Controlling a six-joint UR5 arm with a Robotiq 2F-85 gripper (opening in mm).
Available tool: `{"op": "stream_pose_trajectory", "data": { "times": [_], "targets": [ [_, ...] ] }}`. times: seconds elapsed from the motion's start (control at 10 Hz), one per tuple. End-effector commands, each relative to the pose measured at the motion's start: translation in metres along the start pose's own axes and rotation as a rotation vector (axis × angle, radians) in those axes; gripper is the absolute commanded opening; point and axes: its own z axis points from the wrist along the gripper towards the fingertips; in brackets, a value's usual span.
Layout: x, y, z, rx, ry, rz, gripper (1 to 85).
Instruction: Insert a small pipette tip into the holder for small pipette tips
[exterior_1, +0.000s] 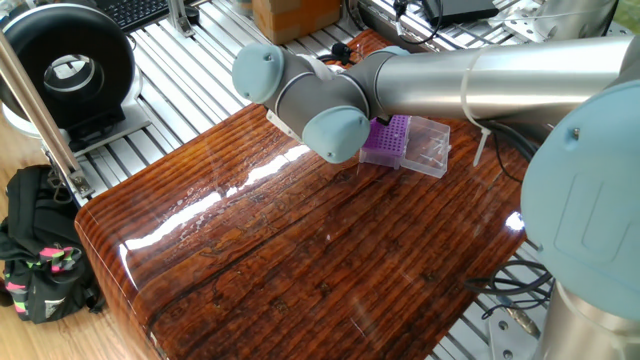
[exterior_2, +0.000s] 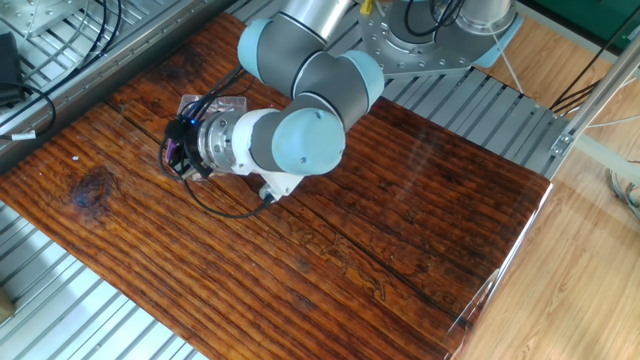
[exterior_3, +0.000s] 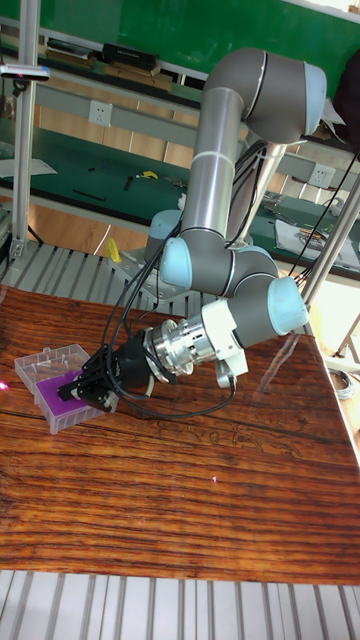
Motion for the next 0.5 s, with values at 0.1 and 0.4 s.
{"op": "stream_pose_trajectory", "data": {
  "times": [0.1, 0.4],
  "targets": [
    [-0.0047, 0.0042, 0.0006, -0.027, -0.030, 0.006, 16.3],
    [-0.0048, 0.0026, 0.0003, -0.024, -0.031, 0.001, 21.3]
  ]
}}
